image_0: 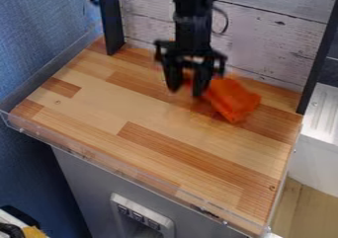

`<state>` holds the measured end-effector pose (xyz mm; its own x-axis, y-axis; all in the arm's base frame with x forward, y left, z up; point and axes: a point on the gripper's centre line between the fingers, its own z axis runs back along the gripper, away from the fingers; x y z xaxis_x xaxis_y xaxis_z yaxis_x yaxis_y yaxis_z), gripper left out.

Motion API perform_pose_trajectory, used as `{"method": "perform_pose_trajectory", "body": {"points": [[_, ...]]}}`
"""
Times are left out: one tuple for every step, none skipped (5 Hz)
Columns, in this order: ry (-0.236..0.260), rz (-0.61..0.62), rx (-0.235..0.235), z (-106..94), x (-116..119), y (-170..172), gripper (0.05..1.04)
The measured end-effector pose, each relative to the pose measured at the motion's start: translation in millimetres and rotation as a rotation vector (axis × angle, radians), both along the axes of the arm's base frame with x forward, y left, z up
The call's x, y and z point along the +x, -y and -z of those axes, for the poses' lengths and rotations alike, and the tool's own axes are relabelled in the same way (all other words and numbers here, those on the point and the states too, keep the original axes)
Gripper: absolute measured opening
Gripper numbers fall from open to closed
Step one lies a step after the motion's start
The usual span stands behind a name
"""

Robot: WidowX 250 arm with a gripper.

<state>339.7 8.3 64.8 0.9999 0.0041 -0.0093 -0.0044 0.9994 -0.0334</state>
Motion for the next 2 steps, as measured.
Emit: {"method": "perform_pose_trajectory", "body": {"points": [[-0.007,-0.001,0.014,-17.4,15,-7,0.996],[-0.006,-0.004,0.031,-31.6,26,-18,1.001]]}}
